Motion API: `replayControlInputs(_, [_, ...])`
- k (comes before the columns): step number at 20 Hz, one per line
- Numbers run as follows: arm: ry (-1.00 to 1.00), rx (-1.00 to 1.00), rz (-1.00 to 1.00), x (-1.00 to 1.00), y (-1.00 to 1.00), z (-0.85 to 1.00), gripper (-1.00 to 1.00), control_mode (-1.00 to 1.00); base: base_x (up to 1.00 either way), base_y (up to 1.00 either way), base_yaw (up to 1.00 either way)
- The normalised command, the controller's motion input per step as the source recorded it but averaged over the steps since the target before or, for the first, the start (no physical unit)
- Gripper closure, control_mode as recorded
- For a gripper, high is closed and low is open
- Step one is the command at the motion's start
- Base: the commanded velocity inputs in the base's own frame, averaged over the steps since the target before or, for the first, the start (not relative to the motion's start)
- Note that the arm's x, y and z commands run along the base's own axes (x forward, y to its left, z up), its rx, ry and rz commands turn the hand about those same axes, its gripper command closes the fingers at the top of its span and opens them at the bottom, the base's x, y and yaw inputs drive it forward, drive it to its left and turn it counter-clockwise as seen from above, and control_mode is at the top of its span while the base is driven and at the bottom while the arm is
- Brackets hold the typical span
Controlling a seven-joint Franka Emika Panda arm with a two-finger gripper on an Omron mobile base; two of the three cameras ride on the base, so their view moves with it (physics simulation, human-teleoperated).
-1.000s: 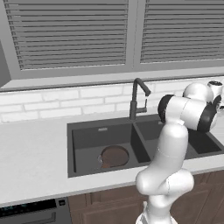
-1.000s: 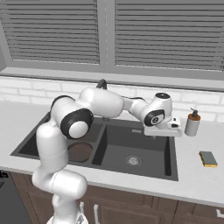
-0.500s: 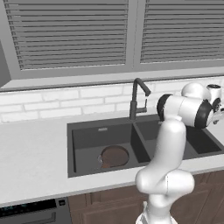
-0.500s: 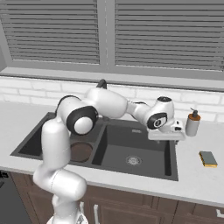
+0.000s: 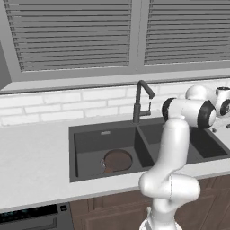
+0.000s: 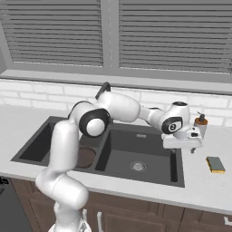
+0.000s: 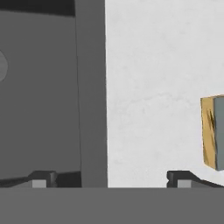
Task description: Pick the pan and sponge and place them into the sink. Then turn on the water.
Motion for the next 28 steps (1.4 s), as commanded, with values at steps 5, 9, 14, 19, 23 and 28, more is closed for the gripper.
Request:
replayControlInputs(5, [0.06,0.00,0.00,0.00,-0.33,-0.02,-1.00,-1.00,0.00,0.00,0.00])
replayControlInputs(9, [0.00,0.00,0.00,0.00,-0.25,-0.08,-1.00,-1.00,0.00,0.00,0.00])
replayControlInputs(14, [0.00,0.01,0.00,0.00,-0.25,-0.07,-1.00,-1.00,0.00,0.00,0.00])
replayControlInputs(19, [0.01,0.00,0.00,0.00,-0.31,-0.08,-1.00,-1.00,0.00,0.00,0.00])
replayControlInputs(23, [0.01,0.00,0.00,0.00,-0.31,-0.08,-1.00,-1.00,0.00,0.00,0.00])
replayControlInputs(28, [0.02,0.00,0.00,0.00,-0.31,-0.05,-1.00,-1.00,0.00,0.00,0.00])
